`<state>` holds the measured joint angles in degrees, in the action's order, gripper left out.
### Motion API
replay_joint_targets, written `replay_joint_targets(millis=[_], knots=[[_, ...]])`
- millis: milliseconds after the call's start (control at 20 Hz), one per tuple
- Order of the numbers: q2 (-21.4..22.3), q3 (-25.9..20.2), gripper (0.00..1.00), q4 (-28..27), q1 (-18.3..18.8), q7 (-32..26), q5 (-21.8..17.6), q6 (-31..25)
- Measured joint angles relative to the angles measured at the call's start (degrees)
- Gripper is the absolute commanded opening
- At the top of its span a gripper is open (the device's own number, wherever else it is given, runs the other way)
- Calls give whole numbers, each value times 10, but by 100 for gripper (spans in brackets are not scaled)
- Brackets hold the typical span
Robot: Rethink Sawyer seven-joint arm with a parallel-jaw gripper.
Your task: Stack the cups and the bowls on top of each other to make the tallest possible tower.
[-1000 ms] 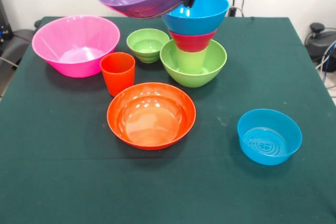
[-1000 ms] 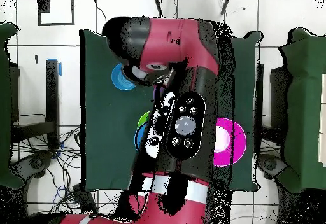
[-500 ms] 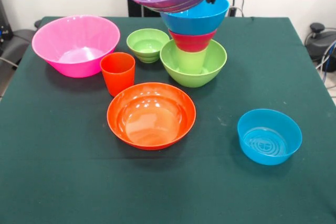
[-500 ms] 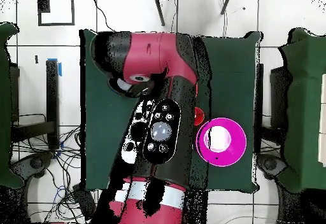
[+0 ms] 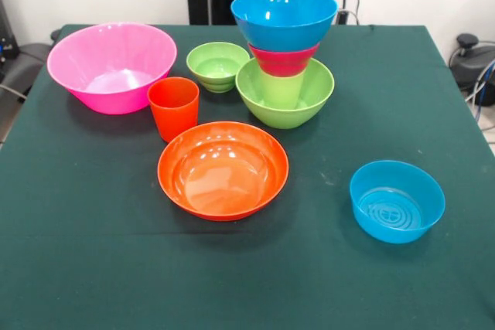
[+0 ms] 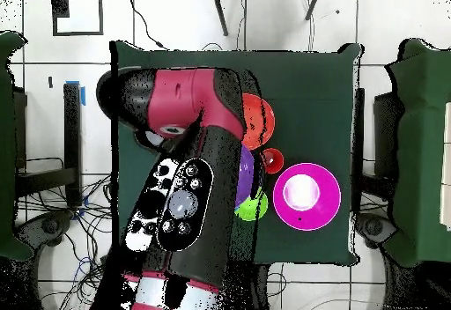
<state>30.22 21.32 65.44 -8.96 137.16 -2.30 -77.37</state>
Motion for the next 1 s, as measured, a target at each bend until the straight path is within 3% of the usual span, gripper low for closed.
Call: replay_joint_targets(millis=[500, 1000], knots=[[-5, 53, 0, 29, -69, 108, 6, 53], [-17, 91, 0, 30, -108, 180, 6, 66]])
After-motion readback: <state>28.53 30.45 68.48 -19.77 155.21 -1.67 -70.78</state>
